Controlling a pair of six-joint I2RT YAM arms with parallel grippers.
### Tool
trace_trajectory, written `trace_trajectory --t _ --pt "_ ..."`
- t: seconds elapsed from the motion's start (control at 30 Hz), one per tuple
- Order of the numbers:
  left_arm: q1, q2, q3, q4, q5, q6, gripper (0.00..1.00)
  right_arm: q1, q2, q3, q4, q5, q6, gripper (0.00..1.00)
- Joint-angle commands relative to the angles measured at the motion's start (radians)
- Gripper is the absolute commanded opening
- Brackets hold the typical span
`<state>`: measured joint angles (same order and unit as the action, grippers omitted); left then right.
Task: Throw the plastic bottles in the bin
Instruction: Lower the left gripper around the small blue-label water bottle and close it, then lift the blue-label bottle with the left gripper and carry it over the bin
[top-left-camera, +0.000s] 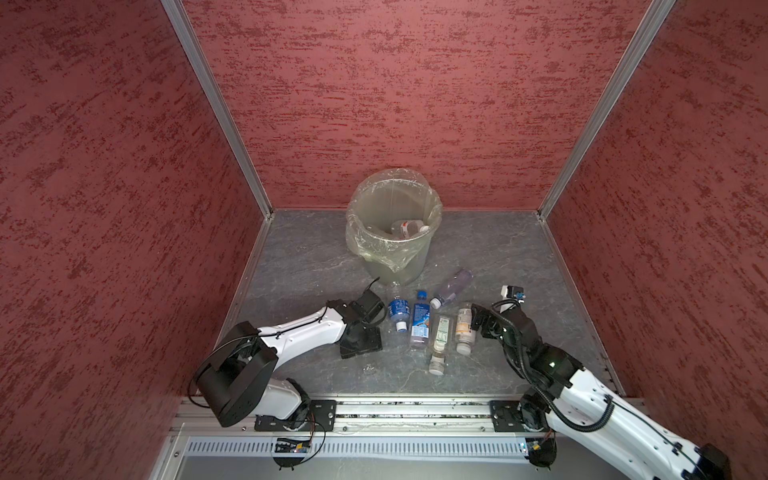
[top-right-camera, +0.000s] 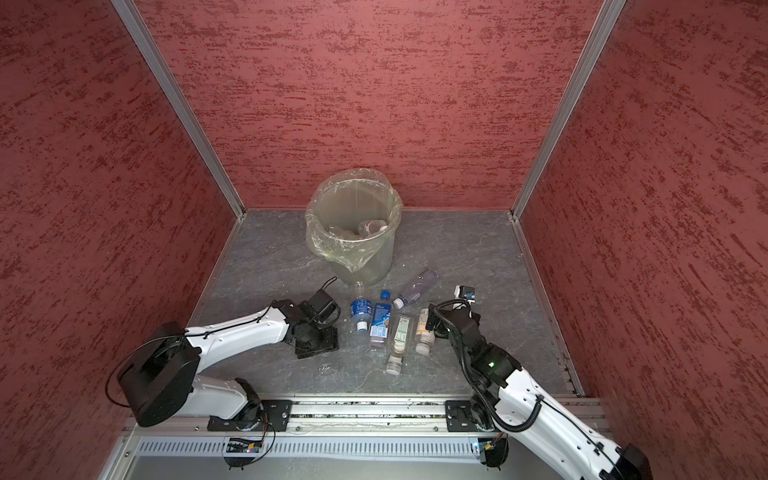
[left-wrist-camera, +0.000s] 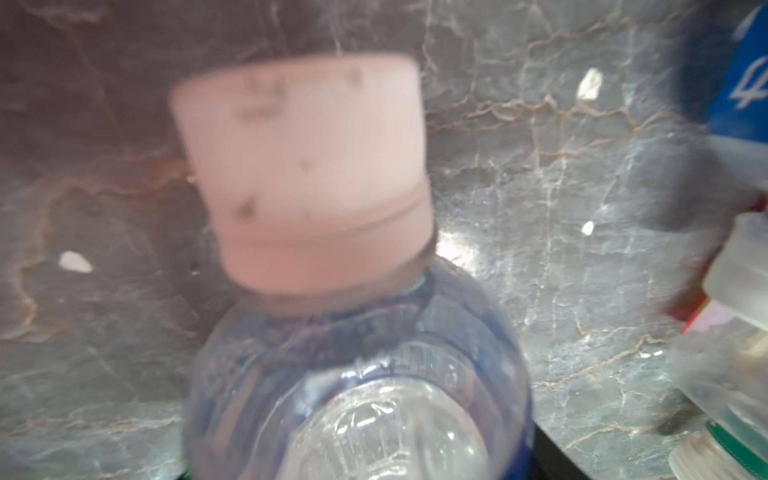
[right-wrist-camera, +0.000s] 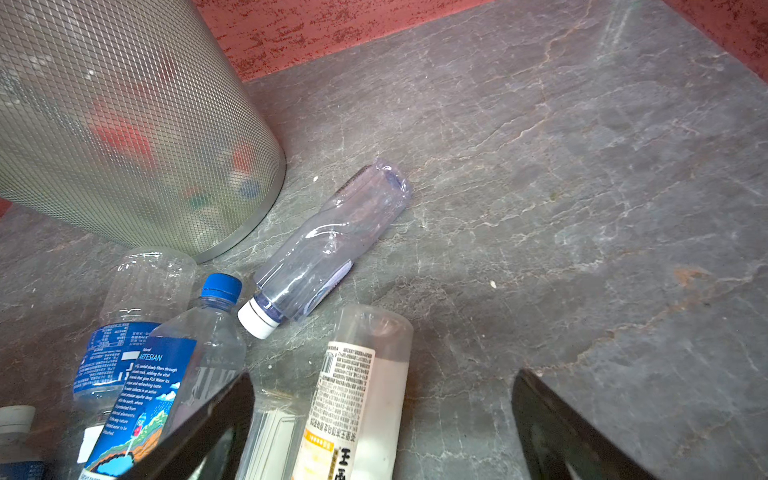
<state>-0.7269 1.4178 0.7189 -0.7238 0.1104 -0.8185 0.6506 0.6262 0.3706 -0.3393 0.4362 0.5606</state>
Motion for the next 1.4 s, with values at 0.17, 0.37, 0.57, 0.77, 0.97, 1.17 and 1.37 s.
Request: trace_trajectory --t 0.17,0.37,0.57,0.77,0.97,1.17,1.37 --pt "0.009 0.024 -0.021 0.051 0.020 0.026 0.66 -0.005 0.001 0.000 0.029 -0.007 0.001 0.97" --pt "0.013 -0.010 -0.028 0.063 0.003 0.031 0.59 -0.003 0.004 0.001 0.029 -0.007 0.001 0.97" --pt "0.013 -0.092 -0.042 0.098 -0.011 0.028 0.54 -0.004 0.004 0.001 0.029 -0.008 0.001 0.97" --pt "0.012 -0.223 -0.051 0.110 -0.053 0.044 0.53 -0.003 0.012 0.003 0.032 -0.011 -0.001 0.97" --pt "0.003 -0.356 -0.051 0.107 -0.111 0.065 0.52 -0.004 0.012 0.002 0.034 -0.009 0.001 0.97" --pt "-0.063 -0.522 -0.049 0.117 -0.209 0.095 0.52 -0.004 0.019 0.004 0.035 -0.010 0.000 0.97" --pt "-0.113 -0.678 -0.043 0.112 -0.297 0.136 0.52 -0.003 0.027 0.006 0.034 -0.008 0.001 0.97"
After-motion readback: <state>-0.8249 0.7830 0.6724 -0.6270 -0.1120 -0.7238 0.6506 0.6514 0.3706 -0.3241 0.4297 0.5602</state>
